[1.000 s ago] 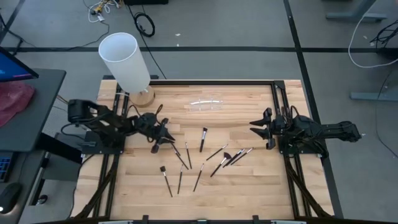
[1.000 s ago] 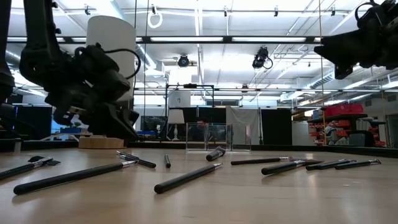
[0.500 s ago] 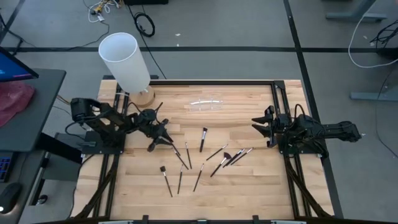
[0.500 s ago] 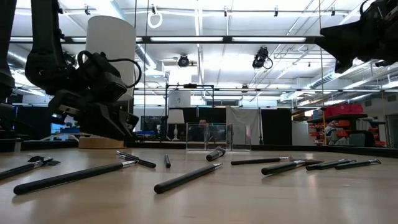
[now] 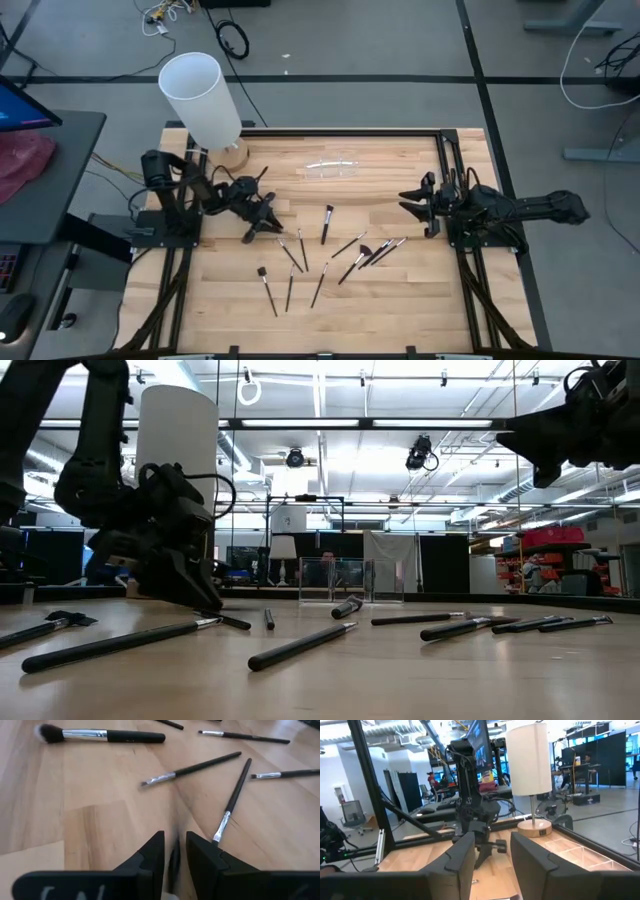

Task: Pick & Place Makeup Supplies
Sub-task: Put the makeup brush into the transparent organizer

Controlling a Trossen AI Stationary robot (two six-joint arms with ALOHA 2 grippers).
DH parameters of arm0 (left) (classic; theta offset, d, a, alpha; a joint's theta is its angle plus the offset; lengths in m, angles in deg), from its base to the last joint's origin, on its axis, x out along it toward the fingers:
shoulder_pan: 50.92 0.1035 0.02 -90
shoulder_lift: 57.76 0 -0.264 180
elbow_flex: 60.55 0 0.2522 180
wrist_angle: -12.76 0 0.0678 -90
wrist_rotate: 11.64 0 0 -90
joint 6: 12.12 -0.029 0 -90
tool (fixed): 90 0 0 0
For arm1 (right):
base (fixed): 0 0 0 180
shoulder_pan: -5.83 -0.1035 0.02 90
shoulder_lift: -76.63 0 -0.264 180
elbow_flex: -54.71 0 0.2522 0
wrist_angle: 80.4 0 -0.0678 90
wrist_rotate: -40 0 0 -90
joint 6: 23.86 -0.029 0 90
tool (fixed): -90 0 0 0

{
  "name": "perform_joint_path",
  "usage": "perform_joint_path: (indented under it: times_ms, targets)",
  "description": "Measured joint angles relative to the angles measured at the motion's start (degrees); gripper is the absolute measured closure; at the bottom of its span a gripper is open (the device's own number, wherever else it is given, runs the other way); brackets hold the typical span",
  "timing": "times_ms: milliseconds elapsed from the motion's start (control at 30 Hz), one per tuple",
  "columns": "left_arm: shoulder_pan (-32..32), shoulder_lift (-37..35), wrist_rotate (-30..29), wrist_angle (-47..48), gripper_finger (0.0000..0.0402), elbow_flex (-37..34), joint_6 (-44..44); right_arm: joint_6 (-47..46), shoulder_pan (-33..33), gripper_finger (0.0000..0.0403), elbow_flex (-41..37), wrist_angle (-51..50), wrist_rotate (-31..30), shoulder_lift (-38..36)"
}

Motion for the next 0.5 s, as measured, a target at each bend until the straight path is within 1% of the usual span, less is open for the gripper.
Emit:
perform_joint_path:
  times_ms: [100, 233, 500]
  targets:
    - [-0.01, 2.14, 0.79, 0.15, 0.0317, 1.96, 0.06, -0.05, 0.00, 0.0273, 0.00, 1.11, -0.01, 2.22]
    - [-0.05, 3.17, 1.10, 0.09, 0.0325, 2.55, 0.72, -1.31, -0.02, 0.0273, 0.00, 2.44, 0.00, 5.25]
    - [-0.09, 3.17, -0.11, -0.13, 0.0366, 2.54, 4.68, -0.59, -0.02, 0.0273, 0.00, 7.71, 0.01, 10.36]
